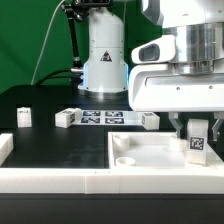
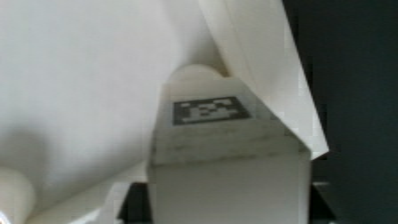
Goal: Assemble one leg
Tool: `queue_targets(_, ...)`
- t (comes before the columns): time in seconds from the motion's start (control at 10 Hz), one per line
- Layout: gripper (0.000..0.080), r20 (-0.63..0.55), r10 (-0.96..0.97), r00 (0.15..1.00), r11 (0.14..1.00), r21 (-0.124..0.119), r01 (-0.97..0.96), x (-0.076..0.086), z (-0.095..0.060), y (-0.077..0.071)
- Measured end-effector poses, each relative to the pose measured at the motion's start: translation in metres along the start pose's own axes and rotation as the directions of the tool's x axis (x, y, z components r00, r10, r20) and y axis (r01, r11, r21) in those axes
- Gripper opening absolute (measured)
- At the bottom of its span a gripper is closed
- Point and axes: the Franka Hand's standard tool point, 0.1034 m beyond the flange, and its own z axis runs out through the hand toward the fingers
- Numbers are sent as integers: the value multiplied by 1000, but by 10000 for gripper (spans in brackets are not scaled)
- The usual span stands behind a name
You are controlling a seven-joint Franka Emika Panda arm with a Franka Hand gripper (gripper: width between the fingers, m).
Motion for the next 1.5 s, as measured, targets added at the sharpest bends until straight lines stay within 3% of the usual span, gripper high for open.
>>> queue_targets(0.4, 298, 18, 419, 908, 908, 13, -420, 2, 0, 7)
queue_targets(0.7, 298, 13, 731, 682, 682, 11, -731, -6, 1, 7)
queue_targets(0.9, 298, 31, 831, 556, 556, 11, -831, -7, 1, 6)
queue_targets(1.2, 297, 46, 897, 441, 441, 2, -898, -8, 1, 6)
queue_targets(1.4, 548, 46, 859, 510, 510, 6, -860, -9, 2, 6)
queue_targets(1.5, 548, 44, 819, 573, 573, 8, -820, -8, 1, 5)
